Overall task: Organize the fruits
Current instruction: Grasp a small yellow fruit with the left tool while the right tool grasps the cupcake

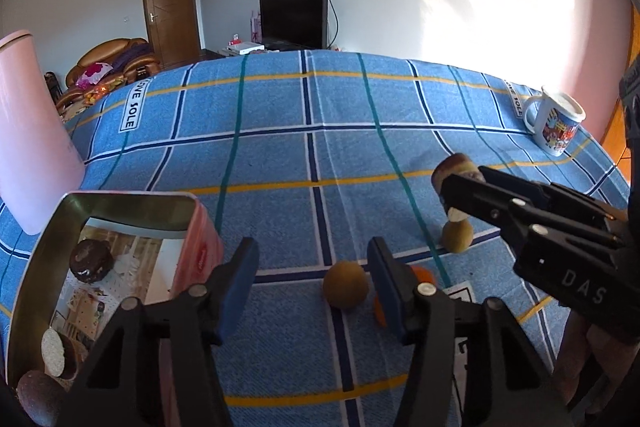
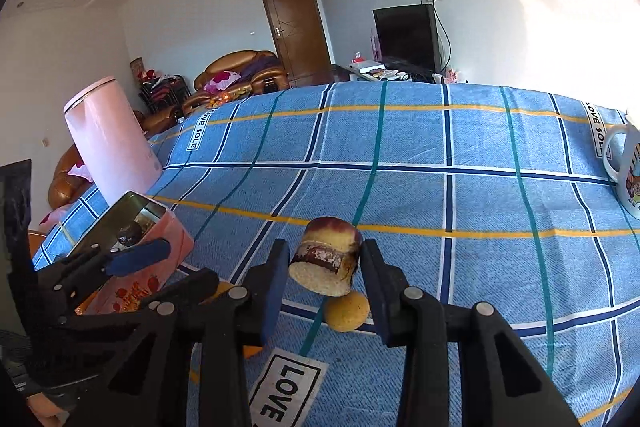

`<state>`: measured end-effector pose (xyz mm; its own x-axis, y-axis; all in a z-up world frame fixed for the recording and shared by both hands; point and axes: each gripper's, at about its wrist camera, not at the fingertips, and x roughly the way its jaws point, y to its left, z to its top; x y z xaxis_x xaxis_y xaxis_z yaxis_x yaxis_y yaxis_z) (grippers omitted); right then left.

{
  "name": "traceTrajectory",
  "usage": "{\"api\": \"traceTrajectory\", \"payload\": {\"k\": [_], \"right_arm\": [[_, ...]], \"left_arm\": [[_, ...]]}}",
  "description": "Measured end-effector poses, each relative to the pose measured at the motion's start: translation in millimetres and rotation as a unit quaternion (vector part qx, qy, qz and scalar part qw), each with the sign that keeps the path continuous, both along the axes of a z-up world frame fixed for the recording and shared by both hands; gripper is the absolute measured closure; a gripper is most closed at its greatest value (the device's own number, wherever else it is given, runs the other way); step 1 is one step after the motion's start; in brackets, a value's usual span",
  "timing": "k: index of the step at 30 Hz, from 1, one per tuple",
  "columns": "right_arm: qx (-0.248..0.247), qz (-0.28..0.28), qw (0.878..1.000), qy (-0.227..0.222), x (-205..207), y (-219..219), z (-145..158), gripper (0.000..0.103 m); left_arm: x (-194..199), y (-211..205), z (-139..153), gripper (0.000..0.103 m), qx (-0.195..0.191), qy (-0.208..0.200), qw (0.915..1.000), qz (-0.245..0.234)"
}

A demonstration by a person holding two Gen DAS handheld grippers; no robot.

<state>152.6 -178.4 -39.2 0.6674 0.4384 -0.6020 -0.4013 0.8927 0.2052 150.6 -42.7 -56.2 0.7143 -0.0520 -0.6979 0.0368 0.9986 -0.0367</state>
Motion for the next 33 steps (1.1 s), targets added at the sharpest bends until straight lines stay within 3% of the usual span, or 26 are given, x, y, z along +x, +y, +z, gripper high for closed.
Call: {"api": "traceTrajectory", "payload": {"k": [3, 6, 9, 12, 18, 20, 23, 30, 33], "right_arm": [[-0.002, 0.002, 1.000, -0.004, -1, 2, 0, 0.064], [-0.004, 0.006, 1.000, -0.011, -4, 4, 2, 0.064], [-0.001, 0.003, 1.000, -0.019, -7, 2, 3, 0.064], [0.008, 0.000, 1.000, -0.019, -7, -2, 4, 0.064], [0.010, -0.002, 1.000, -0.026, -10, -3, 5, 0.064], [0.012, -0.003, 0.999, -0.035, -13, -4, 7, 0.065], [0.006, -0.001, 0.999, -0.048, -17, -2, 9, 0.069], [0.007, 0.001, 0.998, -0.055, -22, -3, 12, 0.069], [0.011, -0.008, 0.999, -0.048, -19, -8, 11, 0.069]], "left_arm": [[3, -4, -2, 0.046, 0.005, 0.007, 1.0000, -0.003], [7, -8, -6, 0.061, -0.026, 0.027, 0.9991, -0.021], [7, -16, -6, 0.062, 0.000, 0.019, 0.9996, -0.019], [9, -4, -9, 0.079, -0.035, 0.031, 0.9987, -0.020], [-1, 1, -4, 0.083, -0.056, 0.011, 0.9979, -0.030], [-6, 5, 0, 0.094, -0.066, -0.004, 0.9974, -0.031], [-11, 6, 4, 0.094, -0.065, -0.021, 0.9972, -0.029], [-7, 6, -1, 0.091, -0.058, -0.002, 0.9979, -0.027], [-2, 8, -7, 0.066, -0.058, 0.018, 0.9980, -0.019]]}}
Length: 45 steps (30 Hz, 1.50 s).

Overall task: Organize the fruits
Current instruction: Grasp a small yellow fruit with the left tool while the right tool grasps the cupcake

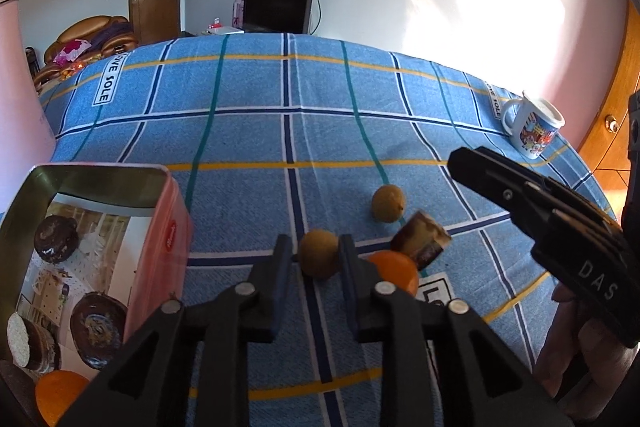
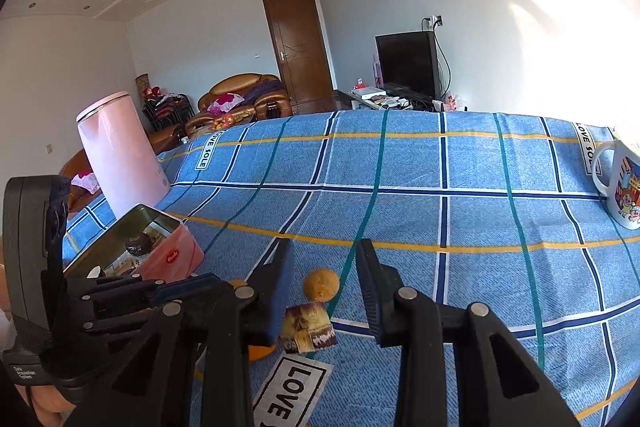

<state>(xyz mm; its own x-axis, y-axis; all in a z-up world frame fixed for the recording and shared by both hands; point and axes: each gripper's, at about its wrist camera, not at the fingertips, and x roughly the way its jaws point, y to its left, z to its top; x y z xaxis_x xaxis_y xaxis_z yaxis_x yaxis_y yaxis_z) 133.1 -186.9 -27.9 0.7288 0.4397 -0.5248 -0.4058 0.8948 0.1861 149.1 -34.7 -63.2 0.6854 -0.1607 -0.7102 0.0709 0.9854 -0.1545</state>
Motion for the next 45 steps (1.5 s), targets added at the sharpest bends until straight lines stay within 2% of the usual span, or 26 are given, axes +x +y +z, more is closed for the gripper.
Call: {"api": "traceTrajectory", "payload": {"k": [1, 9, 12, 16, 18, 19, 22, 24, 25, 27, 30, 34, 36, 37, 41, 45], "right_arm": [[0.001, -0.001, 1.000, 0.002, 0, -1, 0, 0.069], [-0.034, 0.031, 0.998, 0.053, 11, 16, -13, 0.069], [-0.044, 0.048, 0.994, 0.085, 17, 21, -23, 0.069], [-0.009, 0.041, 0.993, 0.110, 23, 7, -29, 0.064], [0.011, 0.063, 0.989, 0.132, 23, 7, -35, 0.064], [0.003, 0.075, 0.986, 0.149, 23, 12, -40, 0.064], [0.007, 0.066, 0.987, 0.146, 23, 10, -40, 0.064], [0.017, 0.063, 0.986, 0.151, 24, 7, -41, 0.065], [0.015, 0.057, 0.987, 0.148, 23, 6, -40, 0.066], [0.016, 0.049, 0.989, 0.138, 20, 4, -37, 0.067], [0.017, 0.043, 0.992, 0.119, 15, 1, -31, 0.067], [0.012, 0.046, 0.992, 0.119, 16, 3, -30, 0.068], [0.009, 0.049, 0.992, 0.119, 17, 5, -30, 0.068], [0.009, 0.049, 0.992, 0.119, 17, 5, -30, 0.068], [0.014, 0.049, 0.992, 0.117, 17, 2, -30, 0.068], [0.024, 0.049, 0.994, 0.099, 12, -1, -25, 0.068]], "left_arm": [[2, -1, -2, 0.058, 0.001, 0.006, 1.0000, -0.002], [7, -5, -5, 0.058, 0.010, 0.016, 0.9998, -0.007], [8, 0, -6, 0.047, 0.009, 0.020, 0.9997, 0.006], [5, 2, -6, 0.046, 0.004, 0.020, 0.9998, 0.001], [4, 2, -6, 0.047, 0.004, 0.021, 0.9997, -0.008], [4, 3, -6, 0.047, 0.002, 0.020, 0.9997, -0.011], [8, 4, -8, 0.047, -0.006, 0.027, 0.9995, -0.016], [8, 0, -7, 0.061, -0.008, 0.026, 0.9991, -0.031], [7, -5, -6, 0.076, -0.008, 0.022, 0.9986, -0.047], [5, -13, -5, 0.076, 0.016, 0.016, 0.9986, -0.047], [6, -9, -5, 0.076, 0.003, 0.019, 0.9986, -0.048], [11, -4, -6, 0.063, -0.006, 0.028, 0.9990, -0.035], [15, -2, -8, 0.066, -0.018, 0.034, 0.9986, -0.036], [15, -3, -8, 0.076, -0.026, 0.034, 0.9980, -0.046], [9, -6, -6, 0.076, -0.020, 0.027, 0.9982, -0.050], [-2, -6, 3, 0.076, -0.011, -0.005, 0.9988, -0.048]]}}
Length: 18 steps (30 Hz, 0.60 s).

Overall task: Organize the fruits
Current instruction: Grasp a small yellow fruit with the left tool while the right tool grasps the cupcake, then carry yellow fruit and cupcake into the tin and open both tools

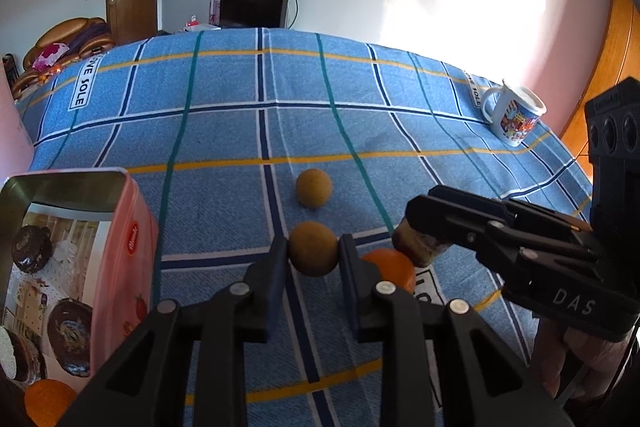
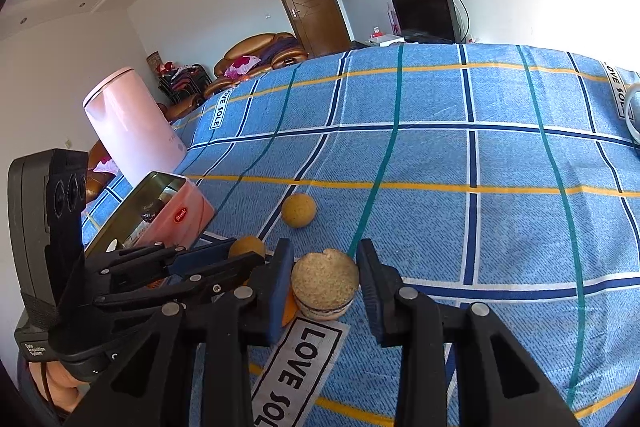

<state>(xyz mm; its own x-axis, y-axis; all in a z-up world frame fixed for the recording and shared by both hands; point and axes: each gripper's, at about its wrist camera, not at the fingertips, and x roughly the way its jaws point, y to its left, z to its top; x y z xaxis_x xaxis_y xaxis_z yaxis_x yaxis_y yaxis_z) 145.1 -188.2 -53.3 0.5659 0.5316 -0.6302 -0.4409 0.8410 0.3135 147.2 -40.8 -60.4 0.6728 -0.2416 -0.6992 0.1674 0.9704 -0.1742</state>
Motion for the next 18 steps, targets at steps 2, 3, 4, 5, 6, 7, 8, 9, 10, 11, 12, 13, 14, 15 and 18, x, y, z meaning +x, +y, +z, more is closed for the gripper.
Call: {"api": "traceTrajectory", "payload": {"k": [2, 3, 4, 5, 6, 7, 8, 9, 10, 11, 12, 13, 14, 15, 18], "right_arm": [[0.005, 0.000, 1.000, -0.010, -3, -1, 3, 0.068], [0.006, -0.001, 1.000, -0.016, -4, -2, 4, 0.069], [0.007, 0.000, 1.000, -0.021, -6, -1, 5, 0.069], [0.007, 0.000, 1.000, -0.026, -8, -1, 7, 0.069], [0.007, 0.000, 0.999, -0.032, -9, -1, 8, 0.069], [0.006, 0.000, 0.999, -0.038, -11, 0, 10, 0.069], [0.006, 0.000, 0.999, -0.043, -12, 0, 11, 0.069], [0.005, 0.000, 0.999, -0.048, -14, 1, 12, 0.069], [0.004, 0.000, 0.999, -0.052, -15, 1, 13, 0.069], [0.003, 0.000, 0.998, -0.055, -16, 1, 14, 0.069], [0.003, -0.001, 0.998, -0.057, -17, 1, 14, 0.069], [0.003, -0.001, 0.998, -0.060, -17, 1, 15, 0.069], [0.004, -0.002, 0.998, -0.063, -18, 0, 16, 0.069], [0.004, -0.003, 0.998, -0.067, -19, 0, 17, 0.069], [0.000, -0.003, 0.997, -0.081, -24, 2, 20, 0.069]], "left_arm": [[-4, -1, 3, 0.076, 0.011, -0.013, 0.9998, 0.007], [-6, -2, 5, 0.076, 0.016, -0.021, 0.9996, 0.010], [-8, -2, 7, 0.076, 0.019, -0.029, 0.9993, 0.011], [-9, -3, 9, 0.076, 0.022, -0.036, 0.9990, 0.014], [-11, -3, 10, 0.076, 0.025, -0.044, 0.9986, 0.018], [-13, -3, 12, 0.076, 0.027, -0.050, 0.9982, 0.018], [-15, -3, 13, 0.076, 0.028, -0.056, 0.9979, 0.018], [-16, -3, 14, 0.076, 0.030, -0.061, 0.9975, 0.021], [-17, -3, 15, 0.076, 0.032, -0.066, 0.9971, 0.024], [-18, -3, 16, 0.076, 0.032, -0.067, 0.9969, 0.024], [-19, -2, 16, 0.076, 0.031, -0.070, 0.9968, 0.025], [-21, 0, 17, 0.076, 0.030, -0.075, 0.9963, 0.030], [-23, 1, 18, 0.076, 0.029, -0.079, 0.9960, 0.032], [-24, 2, 19, 0.076, 0.028, -0.082, 0.9957, 0.034], [-30, 5, 22, 0.076, 0.032, -0.094, 0.9941, 0.044]]}}
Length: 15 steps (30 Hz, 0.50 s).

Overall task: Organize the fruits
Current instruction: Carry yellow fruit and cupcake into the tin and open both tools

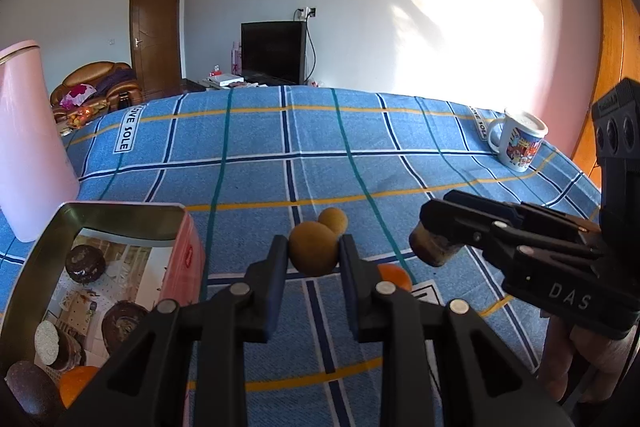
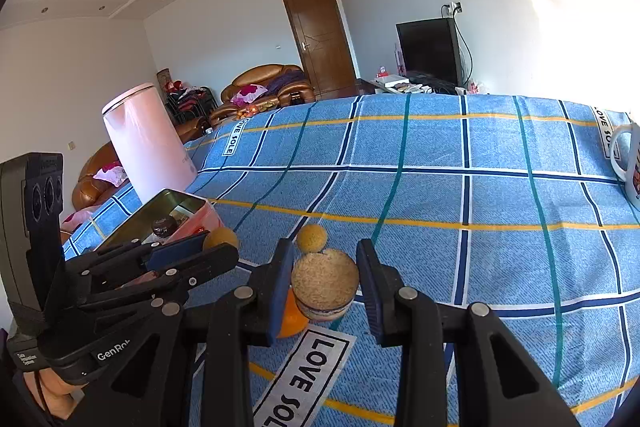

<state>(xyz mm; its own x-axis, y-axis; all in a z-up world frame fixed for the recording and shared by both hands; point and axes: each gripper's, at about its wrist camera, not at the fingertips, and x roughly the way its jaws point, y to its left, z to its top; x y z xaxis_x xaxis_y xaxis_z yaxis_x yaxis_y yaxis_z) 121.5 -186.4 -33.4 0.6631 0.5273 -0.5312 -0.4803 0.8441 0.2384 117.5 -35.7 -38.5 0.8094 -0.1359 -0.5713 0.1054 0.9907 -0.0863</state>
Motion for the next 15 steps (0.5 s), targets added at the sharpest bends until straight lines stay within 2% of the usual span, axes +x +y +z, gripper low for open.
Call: {"api": "traceTrajectory", "payload": {"k": [8, 15], "right_arm": [[-0.009, 0.017, 1.000, -0.017, -7, 18, 13, 0.069], [0.010, 0.073, 0.997, -0.002, -12, 64, 31, 0.069]], "left_arm": [[-22, 29, 15, 0.076, -0.012, -0.026, 0.9993, 0.025], [-43, 83, 30, 0.076, -0.004, -0.036, 0.9963, 0.078]]}}
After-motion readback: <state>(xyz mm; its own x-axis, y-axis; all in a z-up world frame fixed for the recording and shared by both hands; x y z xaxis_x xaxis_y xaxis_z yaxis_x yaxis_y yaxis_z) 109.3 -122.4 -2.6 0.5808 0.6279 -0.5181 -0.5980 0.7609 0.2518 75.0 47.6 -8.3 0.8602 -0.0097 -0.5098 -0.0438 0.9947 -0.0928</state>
